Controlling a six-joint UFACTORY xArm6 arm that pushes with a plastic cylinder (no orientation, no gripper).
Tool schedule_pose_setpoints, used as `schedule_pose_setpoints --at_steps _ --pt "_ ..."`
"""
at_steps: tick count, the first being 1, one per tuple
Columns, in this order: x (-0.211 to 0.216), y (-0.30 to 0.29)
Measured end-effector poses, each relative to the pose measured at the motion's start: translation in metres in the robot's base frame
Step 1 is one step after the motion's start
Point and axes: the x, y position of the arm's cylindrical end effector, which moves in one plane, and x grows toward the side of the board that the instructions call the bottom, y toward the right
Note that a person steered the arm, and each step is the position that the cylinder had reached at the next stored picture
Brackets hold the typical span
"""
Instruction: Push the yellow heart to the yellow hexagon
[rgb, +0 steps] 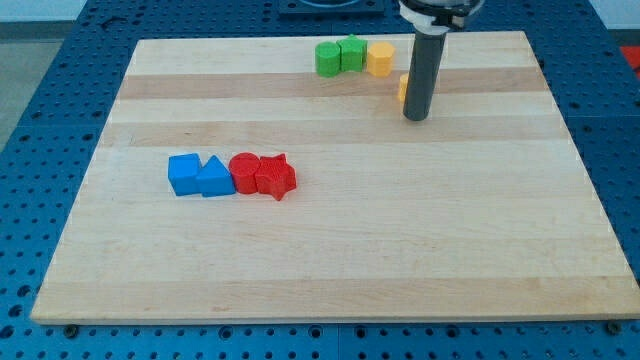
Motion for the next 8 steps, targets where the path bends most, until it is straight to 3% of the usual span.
schedule_pose_setpoints --at_steps 4,5,8 --pt "-0.024 0.001" --pt "-0.096 0.001" --pt "-0.110 0.038"
